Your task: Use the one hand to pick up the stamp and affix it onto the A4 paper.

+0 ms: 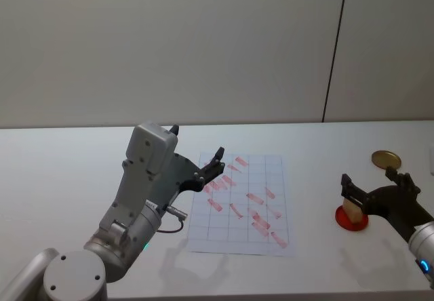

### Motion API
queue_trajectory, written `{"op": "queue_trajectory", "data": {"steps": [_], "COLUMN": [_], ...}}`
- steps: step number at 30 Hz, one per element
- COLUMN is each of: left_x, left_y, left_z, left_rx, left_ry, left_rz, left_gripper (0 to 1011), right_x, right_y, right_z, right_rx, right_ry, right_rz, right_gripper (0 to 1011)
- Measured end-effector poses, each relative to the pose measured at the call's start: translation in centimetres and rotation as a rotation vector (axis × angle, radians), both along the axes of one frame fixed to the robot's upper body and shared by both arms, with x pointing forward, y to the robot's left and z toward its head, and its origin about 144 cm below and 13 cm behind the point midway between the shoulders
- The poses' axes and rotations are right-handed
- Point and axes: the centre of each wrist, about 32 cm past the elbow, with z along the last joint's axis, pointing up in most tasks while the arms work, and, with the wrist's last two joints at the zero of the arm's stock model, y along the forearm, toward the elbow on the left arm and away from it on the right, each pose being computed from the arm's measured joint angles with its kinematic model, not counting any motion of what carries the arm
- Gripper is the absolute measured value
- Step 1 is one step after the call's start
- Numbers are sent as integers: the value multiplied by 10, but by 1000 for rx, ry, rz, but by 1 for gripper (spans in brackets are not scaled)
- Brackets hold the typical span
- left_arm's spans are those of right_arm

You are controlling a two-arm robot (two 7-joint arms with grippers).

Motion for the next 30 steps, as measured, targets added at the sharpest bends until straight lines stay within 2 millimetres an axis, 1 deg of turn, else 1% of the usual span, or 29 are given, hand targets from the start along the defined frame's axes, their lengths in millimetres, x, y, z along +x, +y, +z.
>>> {"op": "queue_trajectory", "data": {"steps": [15, 30], "left_x": [0, 0], "left_y": [0, 0], "left_z": [0, 0], "left_rx": [0, 0], "left_ry": [0, 0], "left_rz": [0, 0], "left_gripper": [993, 993], "right_x": [24, 45], "right_y": [-7, -5], "right_z": [-14, -29], "right_rx": [0, -4], "right_ry": [110, 216], "right_rz": [-64, -100], "right_gripper": [1000, 1001]}}
